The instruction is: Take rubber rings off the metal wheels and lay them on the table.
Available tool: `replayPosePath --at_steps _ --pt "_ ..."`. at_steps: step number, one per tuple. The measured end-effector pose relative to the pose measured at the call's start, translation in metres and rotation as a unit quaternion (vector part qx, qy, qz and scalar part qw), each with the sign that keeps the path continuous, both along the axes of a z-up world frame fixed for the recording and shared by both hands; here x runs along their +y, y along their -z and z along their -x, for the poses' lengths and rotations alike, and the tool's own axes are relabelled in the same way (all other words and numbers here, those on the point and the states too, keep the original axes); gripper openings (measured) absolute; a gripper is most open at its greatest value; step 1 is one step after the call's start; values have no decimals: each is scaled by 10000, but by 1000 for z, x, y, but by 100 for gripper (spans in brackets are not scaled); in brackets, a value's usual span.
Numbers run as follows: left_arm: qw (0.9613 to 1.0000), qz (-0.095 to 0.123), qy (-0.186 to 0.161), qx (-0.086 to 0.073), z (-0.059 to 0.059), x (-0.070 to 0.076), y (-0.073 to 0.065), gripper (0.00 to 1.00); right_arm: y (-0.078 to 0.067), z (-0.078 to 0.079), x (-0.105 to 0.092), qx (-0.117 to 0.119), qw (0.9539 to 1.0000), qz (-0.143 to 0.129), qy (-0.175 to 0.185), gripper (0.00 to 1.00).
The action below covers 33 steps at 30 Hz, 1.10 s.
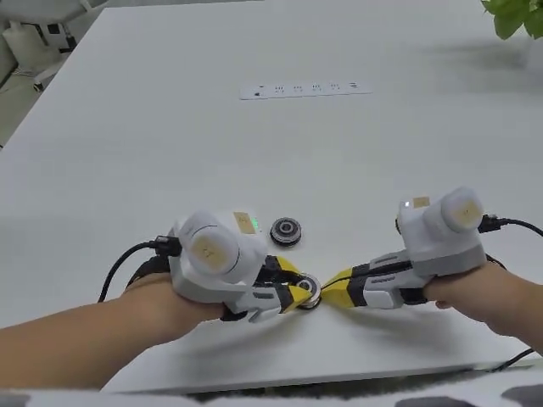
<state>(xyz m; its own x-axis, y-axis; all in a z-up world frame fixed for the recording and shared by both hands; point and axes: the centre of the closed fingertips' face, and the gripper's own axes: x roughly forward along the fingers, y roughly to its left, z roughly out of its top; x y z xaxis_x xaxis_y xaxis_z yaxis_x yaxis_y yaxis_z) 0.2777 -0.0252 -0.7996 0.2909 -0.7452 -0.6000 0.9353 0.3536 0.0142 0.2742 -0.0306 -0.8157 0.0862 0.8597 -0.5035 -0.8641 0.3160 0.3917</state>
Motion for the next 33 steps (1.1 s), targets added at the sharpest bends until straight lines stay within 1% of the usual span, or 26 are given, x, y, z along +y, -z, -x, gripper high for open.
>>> replayPosePath --at_steps 3,6,10,13,14,16,18,21,22,26,27,28,30,33 --pt "10000 -21 47 -38 0 0 0 13 -1 2 0 79 10000 -32 42 0" --pt "10000 -18 58 -11 0 0 0 13 -4 2 -1 194 9997 -120 123 0" --pt "10000 -23 66 -23 0 0 0 13 -6 3 -1 286 9992 -206 207 0" --pt "10000 -28 76 -25 0 0 0 13 -8 1 -4 394 9981 -330 326 0" --pt "10000 -27 77 -24 0 0 0 13 -10 0 -4 467 9974 -385 385 0" --pt "10000 -31 90 -26 0 0 0 13 -9 -1 -6 501 9969 -411 445 0" --pt "9999 -43 96 -38 0 1 0 12 -10 -2 -8 626 9952 -517 544 0" --pt "9999 -62 96 -54 0 0 1 12 -17 -5 -6 821 9905 -811 751 0" --pt "9999 -64 91 -56 0 0 0 12 -14 -5 -8 802 9917 -702 716 0" --pt "9999 -97 84 -78 0 0 1 12 -17 -4 -7 936 9891 -825 784 0" --pt "9999 -112 80 -79 0 0 1 12 -19 -3 -4 1020 9875 -889 806 0" --pt "9998 -129 82 -83 0 0 1 12 -18 -3 -4 983 9881 -871 797 0" --pt "9998 -157 80 -91 1 0 1 12 -19 -2 -3 1044 9871 -905 806 0" --pt "9998 -175 78 -96 0 0 1 12 -22 1 0 1016 9879 -916 734 0"
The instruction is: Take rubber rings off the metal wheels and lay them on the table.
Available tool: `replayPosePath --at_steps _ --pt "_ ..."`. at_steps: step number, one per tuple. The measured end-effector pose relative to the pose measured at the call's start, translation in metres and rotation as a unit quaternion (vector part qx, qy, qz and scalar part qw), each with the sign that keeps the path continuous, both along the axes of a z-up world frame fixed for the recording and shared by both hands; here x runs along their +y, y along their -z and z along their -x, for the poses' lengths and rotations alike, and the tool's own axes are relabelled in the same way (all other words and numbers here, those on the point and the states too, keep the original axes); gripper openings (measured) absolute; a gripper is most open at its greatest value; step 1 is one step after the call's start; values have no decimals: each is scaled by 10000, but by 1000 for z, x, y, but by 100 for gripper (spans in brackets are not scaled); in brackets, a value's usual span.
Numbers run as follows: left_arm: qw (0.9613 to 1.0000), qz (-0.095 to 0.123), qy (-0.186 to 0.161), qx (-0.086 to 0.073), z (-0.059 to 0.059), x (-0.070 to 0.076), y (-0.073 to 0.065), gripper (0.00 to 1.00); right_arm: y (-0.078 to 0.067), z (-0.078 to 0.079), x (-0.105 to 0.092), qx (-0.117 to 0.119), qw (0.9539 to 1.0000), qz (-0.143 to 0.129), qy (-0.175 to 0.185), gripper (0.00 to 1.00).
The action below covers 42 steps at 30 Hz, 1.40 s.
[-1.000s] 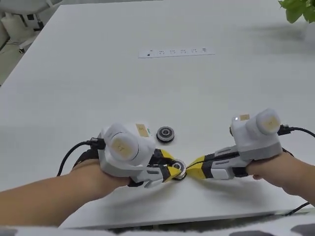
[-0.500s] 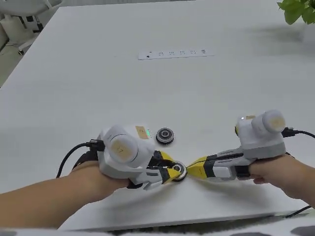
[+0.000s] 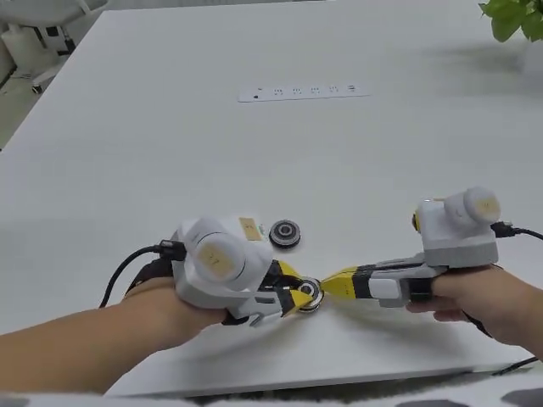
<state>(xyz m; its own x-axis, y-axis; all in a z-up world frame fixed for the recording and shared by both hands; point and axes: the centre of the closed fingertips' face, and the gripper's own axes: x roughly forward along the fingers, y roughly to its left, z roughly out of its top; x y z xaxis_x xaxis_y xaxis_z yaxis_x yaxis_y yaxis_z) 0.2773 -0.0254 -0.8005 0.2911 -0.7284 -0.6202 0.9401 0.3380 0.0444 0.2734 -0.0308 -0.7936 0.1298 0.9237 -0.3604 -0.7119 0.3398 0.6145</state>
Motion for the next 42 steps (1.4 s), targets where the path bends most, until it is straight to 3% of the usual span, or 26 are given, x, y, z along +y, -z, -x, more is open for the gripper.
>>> replayPosePath --at_steps 12,15,17,18,19,20,26,33,37,42 --pt "10000 15 20 2 -1 0 0 12 -2 3 7 -110 9997 1 -221 0" --pt "10000 17 28 2 -1 -1 0 12 -5 6 10 -113 9994 -81 -314 0" --pt "10000 17 19 -5 -1 -1 0 12 -18 19 19 32 9969 -451 -637 0" --pt "10000 12 22 -5 -1 -1 0 12 -14 17 20 -183 9978 -233 -585 0" --pt "10000 19 -4 2 -2 -1 0 12 -13 14 17 -211 9978 -209 -593 0" --pt "10000 25 -4 10 -2 -1 0 12 -13 11 14 -132 9981 -226 -551 0" --pt "9999 95 38 -19 -2 -1 -1 12 -3 -2 1 -164 9995 -32 -263 0" --pt "9997 115 208 -51 -1 2 -5 18 -4 -3 2 -139 9998 -24 -158 0" --pt "9993 277 264 42 3 4 -12 26 -6 -5 3 -132 9998 -59 -132 0" --pt "9986 450 261 49 6 12 -24 31 -7 -3 4 -96 9998 -93 -143 0"
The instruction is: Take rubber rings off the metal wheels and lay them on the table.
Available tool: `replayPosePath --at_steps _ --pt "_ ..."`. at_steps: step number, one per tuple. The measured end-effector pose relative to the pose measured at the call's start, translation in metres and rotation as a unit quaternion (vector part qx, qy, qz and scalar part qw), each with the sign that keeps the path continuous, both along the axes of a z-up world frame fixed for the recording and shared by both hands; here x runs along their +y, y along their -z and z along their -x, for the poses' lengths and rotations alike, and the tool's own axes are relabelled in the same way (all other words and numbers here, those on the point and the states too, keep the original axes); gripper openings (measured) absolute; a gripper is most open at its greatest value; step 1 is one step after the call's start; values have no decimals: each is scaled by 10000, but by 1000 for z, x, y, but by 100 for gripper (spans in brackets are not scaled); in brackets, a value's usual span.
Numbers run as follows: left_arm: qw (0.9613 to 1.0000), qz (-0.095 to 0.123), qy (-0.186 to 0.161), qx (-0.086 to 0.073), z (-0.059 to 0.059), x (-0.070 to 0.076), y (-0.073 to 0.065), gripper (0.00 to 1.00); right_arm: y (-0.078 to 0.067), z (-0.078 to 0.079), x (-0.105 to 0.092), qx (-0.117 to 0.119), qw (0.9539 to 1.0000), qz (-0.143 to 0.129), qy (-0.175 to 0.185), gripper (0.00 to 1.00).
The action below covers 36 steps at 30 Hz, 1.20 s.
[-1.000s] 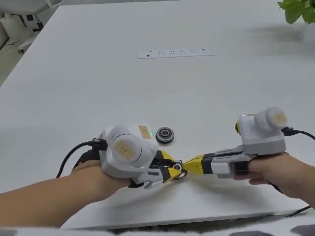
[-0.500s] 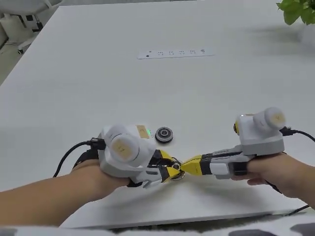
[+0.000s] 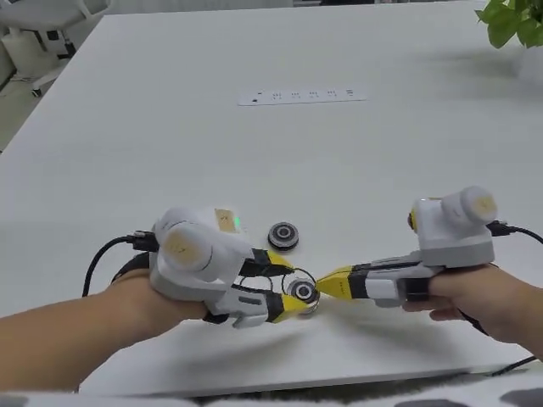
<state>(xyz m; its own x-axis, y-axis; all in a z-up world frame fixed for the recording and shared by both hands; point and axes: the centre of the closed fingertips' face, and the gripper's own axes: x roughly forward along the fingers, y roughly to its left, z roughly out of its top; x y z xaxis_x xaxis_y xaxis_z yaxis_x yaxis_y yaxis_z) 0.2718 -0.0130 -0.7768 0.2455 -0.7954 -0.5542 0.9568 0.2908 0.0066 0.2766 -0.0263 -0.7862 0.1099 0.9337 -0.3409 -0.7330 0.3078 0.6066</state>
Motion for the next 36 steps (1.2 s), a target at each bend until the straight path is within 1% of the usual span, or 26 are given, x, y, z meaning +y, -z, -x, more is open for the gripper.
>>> replayPosePath --at_steps 5,9,14,18,23,27,31,36 --pt "9999 107 -72 34 0 10 -8 37 -2 2 2 7 10000 -24 -42 0" --pt "9997 178 -126 53 0 19 -13 44 -10 0 6 -9 9999 -99 -66 0" --pt "9994 243 -221 47 -1 30 -18 50 -19 -1 13 -41 9997 -208 -128 0" --pt "9992 244 -305 43 -2 39 -20 52 -25 -4 18 -90 9994 -285 -158 0" --pt "9989 244 -395 26 -2 49 -22 56 -29 -9 23 -133 9993 -320 -159 0" --pt "9984 272 -490 17 -2 55 -25 57 -30 -13 28 -193 9992 -299 -170 0" --pt "9982 243 -549 16 -1 61 -25 58 -32 -17 37 -245 9991 -292 -201 0" --pt "9977 242 -633 24 -2 70 -25 59 -30 -17 48 -308 9989 -211 -291 0"
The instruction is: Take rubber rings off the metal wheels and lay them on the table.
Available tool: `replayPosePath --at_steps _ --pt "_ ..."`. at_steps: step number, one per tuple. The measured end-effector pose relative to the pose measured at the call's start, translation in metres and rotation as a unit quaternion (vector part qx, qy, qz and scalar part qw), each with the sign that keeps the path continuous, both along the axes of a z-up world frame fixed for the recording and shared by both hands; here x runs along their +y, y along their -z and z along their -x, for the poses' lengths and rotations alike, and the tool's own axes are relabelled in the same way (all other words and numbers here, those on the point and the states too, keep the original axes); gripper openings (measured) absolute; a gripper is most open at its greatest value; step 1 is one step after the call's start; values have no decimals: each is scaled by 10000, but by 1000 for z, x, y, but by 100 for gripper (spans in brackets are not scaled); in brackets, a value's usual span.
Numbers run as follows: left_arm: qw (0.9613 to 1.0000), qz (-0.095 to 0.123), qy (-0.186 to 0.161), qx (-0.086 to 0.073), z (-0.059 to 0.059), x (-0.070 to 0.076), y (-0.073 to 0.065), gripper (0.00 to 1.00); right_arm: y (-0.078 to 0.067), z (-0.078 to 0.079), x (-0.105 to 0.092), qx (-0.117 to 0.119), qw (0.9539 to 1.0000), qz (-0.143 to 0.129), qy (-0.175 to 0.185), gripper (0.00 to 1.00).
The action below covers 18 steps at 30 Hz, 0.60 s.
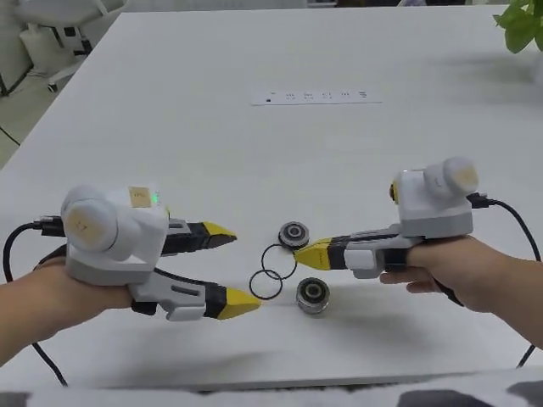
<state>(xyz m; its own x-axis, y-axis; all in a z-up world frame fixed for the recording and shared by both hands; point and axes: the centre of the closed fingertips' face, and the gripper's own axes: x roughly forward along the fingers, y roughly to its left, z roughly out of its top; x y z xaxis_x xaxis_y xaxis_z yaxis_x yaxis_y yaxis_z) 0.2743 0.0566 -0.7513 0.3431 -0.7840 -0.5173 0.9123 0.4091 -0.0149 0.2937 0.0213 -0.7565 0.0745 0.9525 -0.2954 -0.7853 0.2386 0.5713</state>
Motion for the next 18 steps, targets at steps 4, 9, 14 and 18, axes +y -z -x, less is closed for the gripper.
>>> replayPosePath --at_steps 4,9,14,18 --pt "10000 -24 -61 -4 -1 7 0 59 5 -3 7 -51 9999 114 -6 0" --pt "9999 -42 -131 -4 -2 12 -1 60 11 -6 13 -87 9996 251 27 0" --pt "9999 -56 -162 -22 -3 15 -2 59 23 -11 14 -87 9988 470 52 0" --pt "9998 -57 -170 -10 -2 15 -1 59 32 -12 13 -78 9977 669 113 0"
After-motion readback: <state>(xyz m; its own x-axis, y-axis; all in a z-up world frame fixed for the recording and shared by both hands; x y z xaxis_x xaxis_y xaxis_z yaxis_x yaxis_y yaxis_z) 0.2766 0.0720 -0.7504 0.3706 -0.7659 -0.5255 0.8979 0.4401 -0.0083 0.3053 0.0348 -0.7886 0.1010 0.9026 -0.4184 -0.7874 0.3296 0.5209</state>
